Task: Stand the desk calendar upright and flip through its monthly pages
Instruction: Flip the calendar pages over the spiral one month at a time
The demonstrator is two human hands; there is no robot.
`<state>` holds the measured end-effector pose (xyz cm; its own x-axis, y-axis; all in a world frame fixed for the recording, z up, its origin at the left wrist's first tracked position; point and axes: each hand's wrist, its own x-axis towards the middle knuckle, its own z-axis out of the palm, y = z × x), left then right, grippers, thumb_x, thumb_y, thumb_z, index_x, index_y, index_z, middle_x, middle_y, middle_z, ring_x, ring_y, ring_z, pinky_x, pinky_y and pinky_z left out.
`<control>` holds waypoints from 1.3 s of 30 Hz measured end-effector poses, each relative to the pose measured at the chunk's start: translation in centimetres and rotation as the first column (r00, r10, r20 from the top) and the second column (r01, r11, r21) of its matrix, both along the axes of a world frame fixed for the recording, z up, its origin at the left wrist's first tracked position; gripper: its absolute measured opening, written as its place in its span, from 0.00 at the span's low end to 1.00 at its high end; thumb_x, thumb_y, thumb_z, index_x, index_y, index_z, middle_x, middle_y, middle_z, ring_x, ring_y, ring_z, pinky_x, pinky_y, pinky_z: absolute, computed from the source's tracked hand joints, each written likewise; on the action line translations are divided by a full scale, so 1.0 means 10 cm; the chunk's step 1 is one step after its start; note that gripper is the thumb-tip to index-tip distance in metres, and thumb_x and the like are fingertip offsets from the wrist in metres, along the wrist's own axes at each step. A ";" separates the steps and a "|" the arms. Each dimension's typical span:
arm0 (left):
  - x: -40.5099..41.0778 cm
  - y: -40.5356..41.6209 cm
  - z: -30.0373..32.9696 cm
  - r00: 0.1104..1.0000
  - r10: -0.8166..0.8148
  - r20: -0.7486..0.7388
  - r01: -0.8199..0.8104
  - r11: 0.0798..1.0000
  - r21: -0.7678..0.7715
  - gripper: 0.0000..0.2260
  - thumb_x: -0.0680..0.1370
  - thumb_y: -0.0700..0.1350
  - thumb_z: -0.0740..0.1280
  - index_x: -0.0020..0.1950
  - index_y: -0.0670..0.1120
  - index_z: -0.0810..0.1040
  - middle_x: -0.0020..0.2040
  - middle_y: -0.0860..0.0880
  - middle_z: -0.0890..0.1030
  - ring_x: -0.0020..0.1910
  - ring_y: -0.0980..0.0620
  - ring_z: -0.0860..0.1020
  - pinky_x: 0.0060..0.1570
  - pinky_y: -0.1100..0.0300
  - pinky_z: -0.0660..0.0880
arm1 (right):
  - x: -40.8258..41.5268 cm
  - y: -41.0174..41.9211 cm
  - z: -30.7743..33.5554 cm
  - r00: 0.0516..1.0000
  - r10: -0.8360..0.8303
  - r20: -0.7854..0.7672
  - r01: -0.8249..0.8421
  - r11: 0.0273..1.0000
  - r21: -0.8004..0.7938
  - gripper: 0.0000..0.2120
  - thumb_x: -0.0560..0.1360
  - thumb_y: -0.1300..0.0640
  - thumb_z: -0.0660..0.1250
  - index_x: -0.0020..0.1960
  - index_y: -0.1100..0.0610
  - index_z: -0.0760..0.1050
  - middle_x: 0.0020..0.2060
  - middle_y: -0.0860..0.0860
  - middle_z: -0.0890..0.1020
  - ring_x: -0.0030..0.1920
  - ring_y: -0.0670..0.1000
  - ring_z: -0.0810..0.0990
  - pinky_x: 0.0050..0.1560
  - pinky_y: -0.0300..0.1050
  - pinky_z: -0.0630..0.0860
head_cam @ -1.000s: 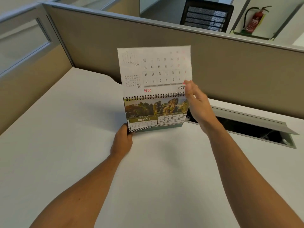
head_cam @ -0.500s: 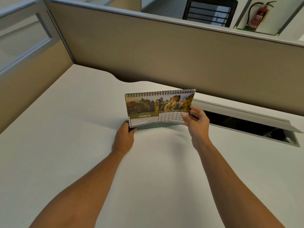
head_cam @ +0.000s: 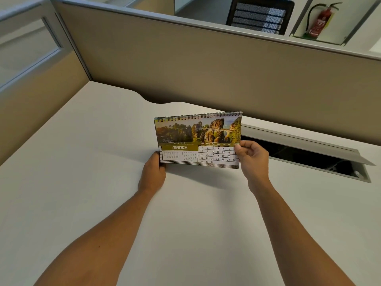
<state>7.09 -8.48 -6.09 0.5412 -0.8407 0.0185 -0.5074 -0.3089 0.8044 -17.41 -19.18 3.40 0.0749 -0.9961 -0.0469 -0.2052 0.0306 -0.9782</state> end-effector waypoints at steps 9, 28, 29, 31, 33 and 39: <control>-0.02 0.04 0.06 0.993 0.017 -0.117 -0.028 0.995 -0.092 0.11 0.76 0.48 0.66 0.58 0.50 0.76 0.57 0.47 0.81 0.55 0.42 0.80 0.52 0.49 0.77 | -0.04 -0.14 0.55 0.918 0.099 0.383 -0.168 0.974 0.153 0.08 0.80 0.58 0.63 0.49 0.61 0.79 0.43 0.55 0.85 0.42 0.52 0.84 0.43 0.46 0.79; 0.01 -0.02 -0.01 0.999 0.006 -0.054 -0.010 0.997 -0.074 0.12 0.78 0.39 0.65 0.61 0.44 0.73 0.61 0.44 0.80 0.59 0.44 0.78 0.57 0.48 0.77 | 0.24 -0.26 0.38 0.978 0.149 0.146 -0.155 0.988 0.029 0.24 0.82 0.43 0.56 0.75 0.50 0.65 0.65 0.41 0.77 0.64 0.40 0.75 0.60 0.39 0.74; 0.01 -0.03 -0.01 0.999 0.003 -0.049 -0.007 0.997 -0.075 0.12 0.78 0.40 0.65 0.61 0.43 0.73 0.61 0.44 0.80 0.58 0.44 0.78 0.57 0.48 0.77 | 0.23 -0.25 0.32 0.975 0.175 0.136 -0.181 0.983 0.034 0.21 0.82 0.44 0.57 0.73 0.50 0.68 0.64 0.44 0.79 0.63 0.43 0.77 0.59 0.40 0.76; 0.01 -0.03 -0.01 0.999 0.000 -0.045 -0.004 0.997 -0.077 0.12 0.78 0.40 0.65 0.61 0.43 0.73 0.61 0.44 0.80 0.59 0.44 0.78 0.57 0.50 0.77 | 0.23 -0.20 0.25 0.974 0.208 0.089 -0.209 0.978 0.001 0.13 0.82 0.49 0.60 0.64 0.45 0.76 0.56 0.40 0.84 0.56 0.39 0.81 0.48 0.32 0.77; 0.01 -0.03 -0.01 0.999 0.004 -0.046 -0.007 0.997 -0.070 0.12 0.78 0.40 0.65 0.61 0.44 0.73 0.61 0.44 0.80 0.59 0.44 0.77 0.57 0.52 0.76 | 0.24 -0.15 0.21 0.980 0.182 0.085 -0.181 0.983 -0.020 0.11 0.80 0.52 0.63 0.58 0.40 0.78 0.52 0.38 0.85 0.54 0.37 0.81 0.46 0.29 0.76; 0.00 -0.03 -0.02 0.999 -0.003 -0.042 0.000 0.997 -0.083 0.11 0.78 0.40 0.65 0.61 0.44 0.73 0.61 0.44 0.80 0.59 0.44 0.77 0.56 0.57 0.75 | 0.26 -0.11 0.07 0.995 0.098 0.019 -0.099 0.994 0.040 0.22 0.77 0.55 0.69 0.71 0.54 0.72 0.57 0.45 0.82 0.58 0.41 0.80 0.63 0.50 0.76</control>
<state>7.14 -8.81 -6.30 0.5417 -0.8380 0.0650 -0.4727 -0.2398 0.8480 -14.86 -20.25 4.11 0.1737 -0.9811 -0.0849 -0.1930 0.0506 -0.9799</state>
